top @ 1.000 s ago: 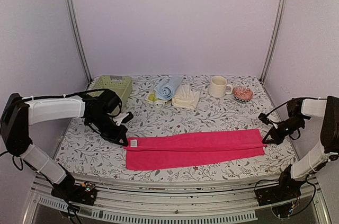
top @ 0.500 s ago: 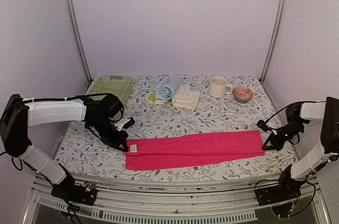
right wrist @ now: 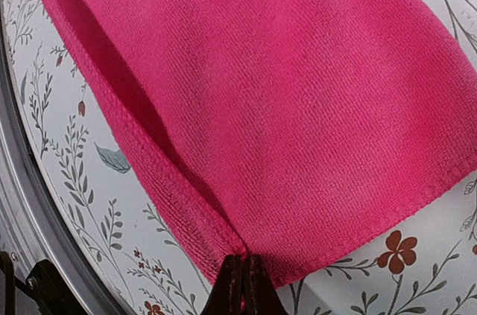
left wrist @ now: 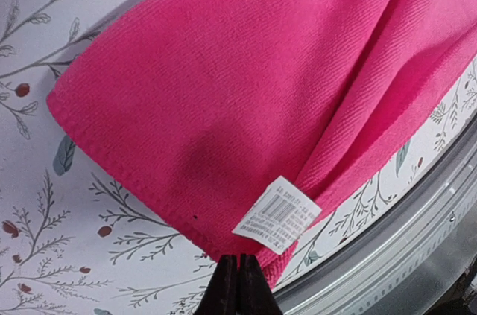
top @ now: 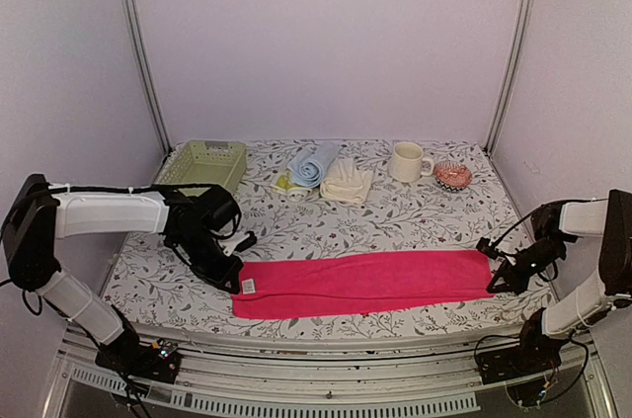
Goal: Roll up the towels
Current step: Fold the towel at the center of the board.
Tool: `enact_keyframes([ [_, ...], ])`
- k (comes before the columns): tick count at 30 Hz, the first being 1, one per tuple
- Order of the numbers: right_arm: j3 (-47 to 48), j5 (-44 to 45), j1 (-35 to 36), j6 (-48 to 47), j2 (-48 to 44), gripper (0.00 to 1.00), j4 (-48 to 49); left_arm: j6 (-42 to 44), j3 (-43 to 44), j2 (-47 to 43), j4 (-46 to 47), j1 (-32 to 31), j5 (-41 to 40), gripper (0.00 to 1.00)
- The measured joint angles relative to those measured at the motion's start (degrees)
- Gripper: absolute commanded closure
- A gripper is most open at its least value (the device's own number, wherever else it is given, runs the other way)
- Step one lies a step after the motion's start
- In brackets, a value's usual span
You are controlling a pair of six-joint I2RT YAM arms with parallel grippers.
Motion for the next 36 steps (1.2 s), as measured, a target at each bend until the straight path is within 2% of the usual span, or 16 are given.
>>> enact_keyframes([
  [10,0.1,-0.1,-0.4,-1.2,-0.6,0.96,-0.4,-1.3,0.0,-1.1,-0.9,-2.5,-4.9,0.97],
  [18,6.5,-2.4,-1.6,-1.6,-1.9,0.96,-3.9,-1.5,1.2,-7.6,-1.6,-2.6,-7.1,0.97],
  [28,3.8,-1.3,-1.9,-3.3,-4.0,0.96,-4.9,-1.6,1.0,-7.8,-2.3,-3.1,-6.5,0.92],
  [31,2.0,-0.2,-1.9,-3.8,-4.7,0.92,-4.4,-1.6,0.4,-7.8,-2.5,-4.3,-5.0,0.9],
  [33,0.5,0.6,-1.9,-4.4,-5.3,0.83,-3.8,-1.7,0.0,-7.8,-3.0,-5.3,-4.3,0.84],
  [34,-0.5,1.2,-1.9,-4.8,-5.9,0.75,-3.5,-1.9,-0.3,-7.8,-3.4,-5.8,-4.2,0.8],
  [36,-2.8,2.3,-1.9,-5.8,-7.7,0.71,-3.1,-2.3,-1.0,-7.4,-4.0,-6.1,-4.3,0.73],
])
